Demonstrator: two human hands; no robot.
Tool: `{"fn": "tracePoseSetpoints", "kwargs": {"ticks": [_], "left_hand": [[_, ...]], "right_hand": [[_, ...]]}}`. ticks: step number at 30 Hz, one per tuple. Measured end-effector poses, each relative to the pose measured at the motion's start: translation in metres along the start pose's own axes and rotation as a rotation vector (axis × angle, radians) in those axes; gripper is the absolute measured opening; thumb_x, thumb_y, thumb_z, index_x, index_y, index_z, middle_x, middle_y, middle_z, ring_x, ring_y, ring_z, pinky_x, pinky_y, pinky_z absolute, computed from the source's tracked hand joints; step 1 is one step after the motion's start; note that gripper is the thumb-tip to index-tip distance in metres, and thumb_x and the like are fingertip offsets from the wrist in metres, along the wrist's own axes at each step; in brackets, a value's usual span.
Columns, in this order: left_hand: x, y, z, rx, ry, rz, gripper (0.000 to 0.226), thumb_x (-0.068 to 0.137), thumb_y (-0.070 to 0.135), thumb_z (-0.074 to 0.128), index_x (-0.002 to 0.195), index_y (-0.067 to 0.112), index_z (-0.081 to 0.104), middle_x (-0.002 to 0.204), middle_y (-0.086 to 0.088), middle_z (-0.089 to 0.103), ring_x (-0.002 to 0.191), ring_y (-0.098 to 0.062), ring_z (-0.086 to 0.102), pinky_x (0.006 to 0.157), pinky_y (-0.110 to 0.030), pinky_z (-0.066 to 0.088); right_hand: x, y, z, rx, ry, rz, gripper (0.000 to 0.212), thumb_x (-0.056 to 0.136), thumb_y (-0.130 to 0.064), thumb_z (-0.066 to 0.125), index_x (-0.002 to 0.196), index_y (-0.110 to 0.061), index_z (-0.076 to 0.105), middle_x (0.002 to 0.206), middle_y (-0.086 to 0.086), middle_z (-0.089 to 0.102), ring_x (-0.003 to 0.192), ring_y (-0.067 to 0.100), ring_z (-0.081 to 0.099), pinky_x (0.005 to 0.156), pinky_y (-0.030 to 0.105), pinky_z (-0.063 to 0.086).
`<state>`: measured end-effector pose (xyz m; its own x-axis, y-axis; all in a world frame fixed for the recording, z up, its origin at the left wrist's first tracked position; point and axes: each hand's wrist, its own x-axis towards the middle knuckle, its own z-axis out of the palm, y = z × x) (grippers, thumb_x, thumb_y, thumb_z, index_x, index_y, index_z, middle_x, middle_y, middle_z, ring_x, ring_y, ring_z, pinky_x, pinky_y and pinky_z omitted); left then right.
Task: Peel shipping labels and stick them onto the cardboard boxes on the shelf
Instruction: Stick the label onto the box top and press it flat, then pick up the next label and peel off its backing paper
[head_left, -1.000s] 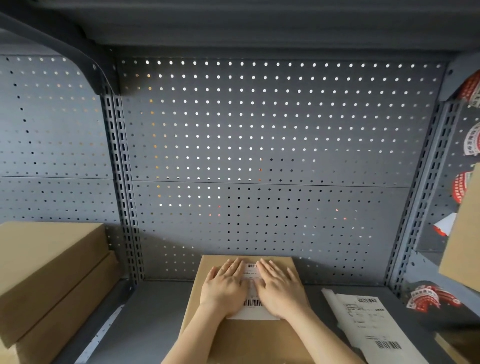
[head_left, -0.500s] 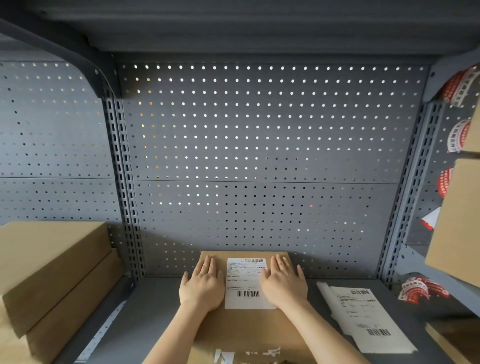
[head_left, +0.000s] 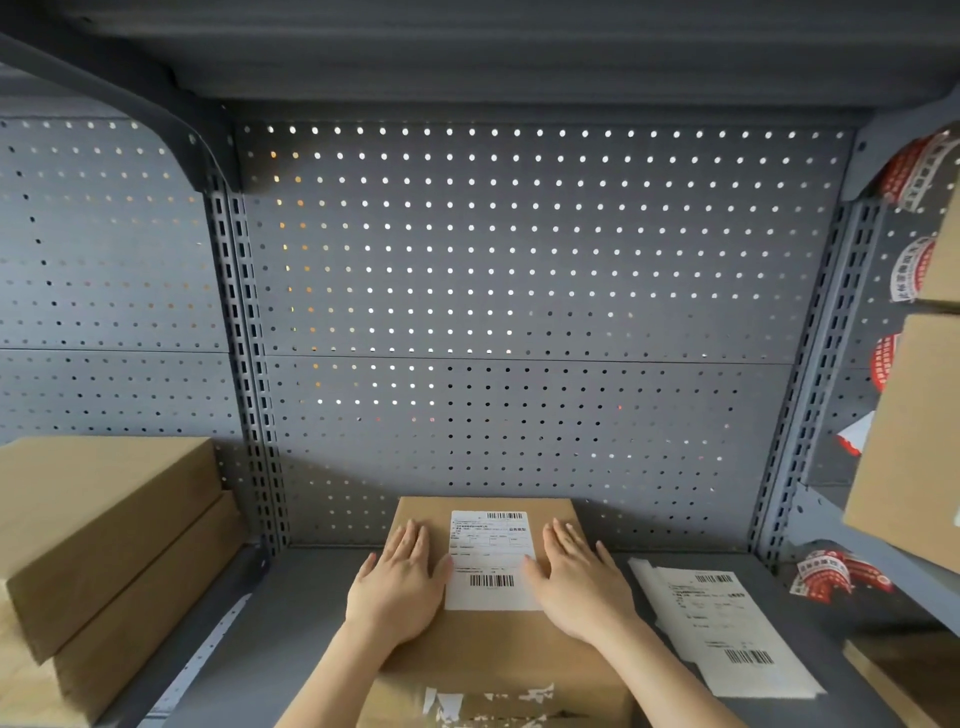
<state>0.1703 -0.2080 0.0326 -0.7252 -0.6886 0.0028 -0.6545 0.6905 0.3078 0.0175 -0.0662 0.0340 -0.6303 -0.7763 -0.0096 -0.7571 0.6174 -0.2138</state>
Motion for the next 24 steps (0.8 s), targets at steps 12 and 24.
{"fn": "tracePoseSetpoints", "kwargs": {"ticks": [12, 24], "left_hand": [[0.02, 0.073, 0.006, 0.056, 0.266, 0.275, 0.042, 0.099, 0.04, 0.033, 0.138, 0.027, 0.043, 0.142, 0.009, 0.049, 0.132, -0.013, 0.042, 0.11, -0.029, 0.029], [0.069, 0.194, 0.04, 0.154, -0.067, 0.717, 0.042, 0.091, 0.038, 0.053, 0.132, 0.028, 0.052, 0.138, 0.005, 0.055, 0.124, -0.018, 0.051, 0.104, -0.032, 0.041]], "right_hand": [[-0.026, 0.059, -0.018, 0.054, 0.262, 0.159, 0.042, 0.097, -0.033, 0.037, 0.135, -0.016, 0.047, 0.14, -0.001, 0.052, 0.127, 0.019, 0.049, 0.102, 0.032, 0.041], [-0.055, 0.129, -0.005, -0.061, 0.191, 0.345, 0.047, 0.087, -0.052, 0.047, 0.113, -0.016, 0.063, 0.115, 0.003, 0.064, 0.114, 0.023, 0.054, 0.09, 0.033, 0.045]]}}
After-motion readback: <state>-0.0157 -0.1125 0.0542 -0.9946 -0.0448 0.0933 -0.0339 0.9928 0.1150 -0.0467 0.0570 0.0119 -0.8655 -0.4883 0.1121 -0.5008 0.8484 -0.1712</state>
